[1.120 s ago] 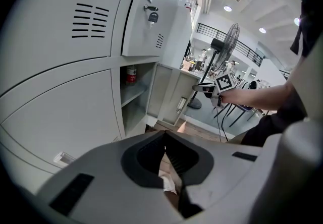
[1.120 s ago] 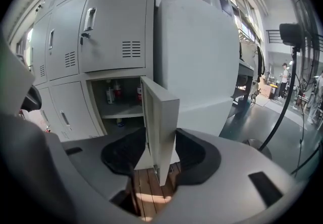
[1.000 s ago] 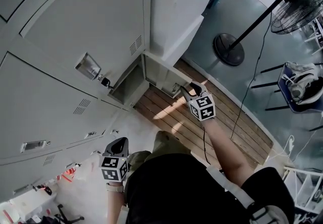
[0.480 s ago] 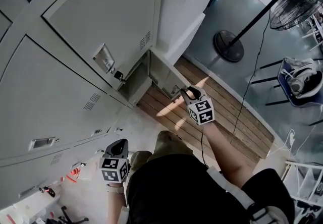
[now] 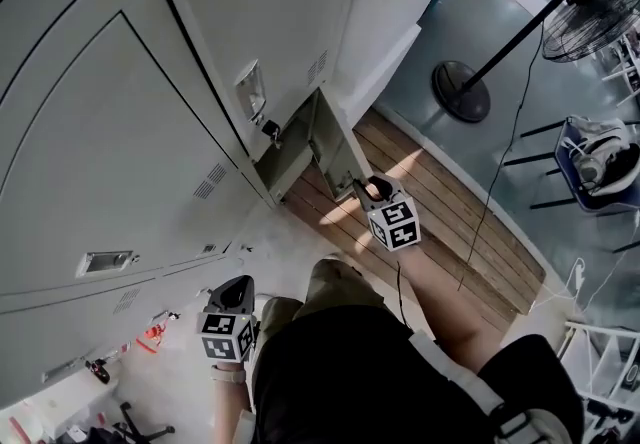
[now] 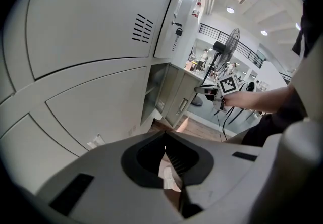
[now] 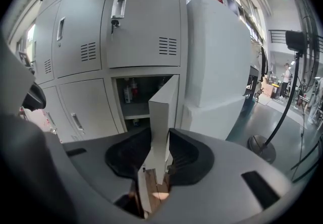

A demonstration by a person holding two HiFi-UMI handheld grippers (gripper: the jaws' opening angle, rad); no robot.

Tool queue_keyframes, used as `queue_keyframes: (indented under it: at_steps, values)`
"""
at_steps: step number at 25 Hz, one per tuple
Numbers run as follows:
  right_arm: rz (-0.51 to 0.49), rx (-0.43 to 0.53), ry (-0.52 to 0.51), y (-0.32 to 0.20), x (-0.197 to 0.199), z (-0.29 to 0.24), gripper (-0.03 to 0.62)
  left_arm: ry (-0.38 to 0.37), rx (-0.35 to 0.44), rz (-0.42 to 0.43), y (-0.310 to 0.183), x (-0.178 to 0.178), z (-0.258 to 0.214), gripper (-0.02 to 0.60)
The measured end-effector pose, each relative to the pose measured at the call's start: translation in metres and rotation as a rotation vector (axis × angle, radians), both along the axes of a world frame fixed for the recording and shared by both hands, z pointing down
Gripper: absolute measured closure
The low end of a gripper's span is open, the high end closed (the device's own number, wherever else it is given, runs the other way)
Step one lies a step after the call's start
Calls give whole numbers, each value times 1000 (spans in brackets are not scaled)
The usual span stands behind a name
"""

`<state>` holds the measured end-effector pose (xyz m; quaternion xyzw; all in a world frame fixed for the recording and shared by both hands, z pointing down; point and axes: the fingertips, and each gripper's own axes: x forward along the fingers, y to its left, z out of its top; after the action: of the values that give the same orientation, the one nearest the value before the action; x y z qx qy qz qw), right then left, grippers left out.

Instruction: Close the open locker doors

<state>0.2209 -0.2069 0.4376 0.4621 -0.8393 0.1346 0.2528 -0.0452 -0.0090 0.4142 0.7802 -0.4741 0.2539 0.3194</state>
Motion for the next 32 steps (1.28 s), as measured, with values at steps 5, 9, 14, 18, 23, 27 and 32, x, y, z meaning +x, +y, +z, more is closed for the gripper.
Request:
queue_keyframes:
  at_steps: [5,9,14,18,23,27,32]
  values:
    - [-29,-2,-13,5,-31,-1,464,-5,2,-28,10,-21,-1,572]
    - [-46,-4,-25,7,-51,0,453,-6,-1,-54,18,-35,-1,572]
    - [-91,-6,-36,6,-76,0,435,-10,-2,-93,26,-47,-1,572]
    - [-136,-7,-42,5,-97,0,421,-9,-2,-124,31,-53,-1,572]
    - [-205,-6,-50,2,-127,-1,427,-10,-2,-172,36,-62,-2,572]
    - [-270,-5,-55,-1,-151,-1,433,-14,-6,-216,42,-68,-2,572]
    - [-329,0,-59,-7,-176,0,432,-23,-6,-277,50,-77,-2,572]
